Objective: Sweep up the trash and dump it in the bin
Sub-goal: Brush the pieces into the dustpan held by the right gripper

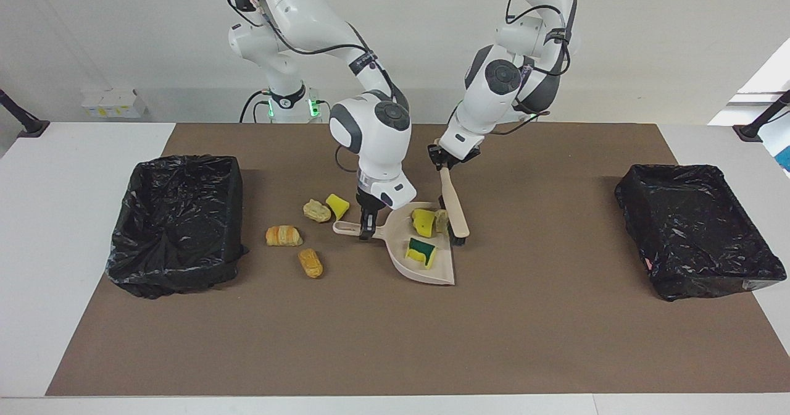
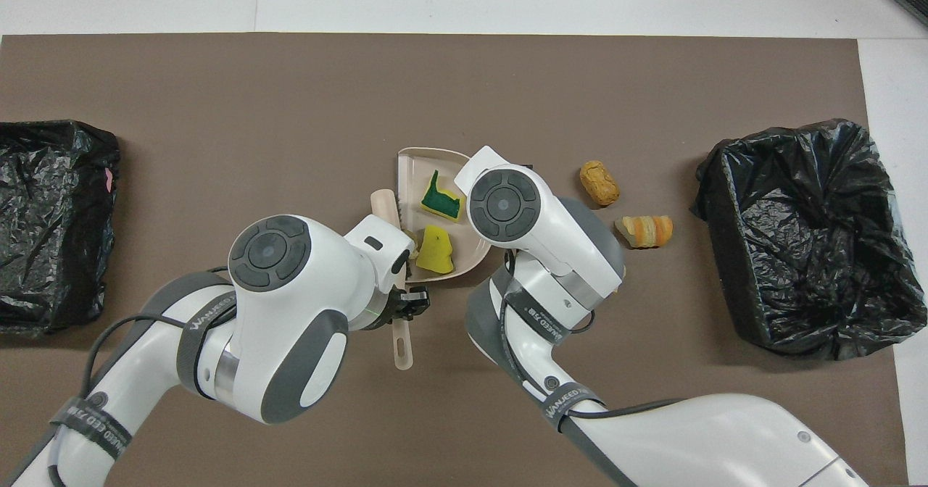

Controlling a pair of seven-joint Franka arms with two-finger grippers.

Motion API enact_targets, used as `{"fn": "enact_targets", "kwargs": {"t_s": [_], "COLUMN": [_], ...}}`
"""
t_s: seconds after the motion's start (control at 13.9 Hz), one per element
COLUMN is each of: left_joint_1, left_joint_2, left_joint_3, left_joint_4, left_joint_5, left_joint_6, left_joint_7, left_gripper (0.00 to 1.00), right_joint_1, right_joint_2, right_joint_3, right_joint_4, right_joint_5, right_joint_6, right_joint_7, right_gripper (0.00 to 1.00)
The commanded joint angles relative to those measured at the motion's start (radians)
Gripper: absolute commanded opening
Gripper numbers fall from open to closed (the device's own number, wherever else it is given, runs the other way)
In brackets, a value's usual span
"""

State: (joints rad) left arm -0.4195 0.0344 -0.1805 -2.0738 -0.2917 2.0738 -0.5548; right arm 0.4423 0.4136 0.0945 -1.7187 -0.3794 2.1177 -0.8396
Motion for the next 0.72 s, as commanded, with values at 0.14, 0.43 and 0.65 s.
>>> {"fn": "enact_targets", "kwargs": {"t_s": [0.14,0.43,0.65], "left_joint_1": [-0.005,0.004,0.06], "left_joint_2": [0.024,-0.001,-0.004], "left_joint_3": [0.009,0.013,0.016], "left_joint_4": [0.067,0.055,0.049], "left_joint_5": [-0.017,-0.017,-0.014], "left_joint_6": [-0.01,-0.101,-0.115], "left_joint_7": [0.012,-0.063,-0.062], "left_gripper": [0.0,0.0,0.0], "right_joint_1": [0.018,0.015,0.009], "right_joint_2": [-0.01,-0.01,-0.012], "right_joint_3": [0.005,0.005,0.007], "right_joint_4": [-0.009,-0.013,-0.016], "right_joint_5": [-0.053,-0.042,-0.043], "right_joint_6": [-0.065,-0.055,-0.056], "right_joint_7": [-0.013,-0.01,-0.013], "right_gripper": [0.0,0.0,0.0]}}
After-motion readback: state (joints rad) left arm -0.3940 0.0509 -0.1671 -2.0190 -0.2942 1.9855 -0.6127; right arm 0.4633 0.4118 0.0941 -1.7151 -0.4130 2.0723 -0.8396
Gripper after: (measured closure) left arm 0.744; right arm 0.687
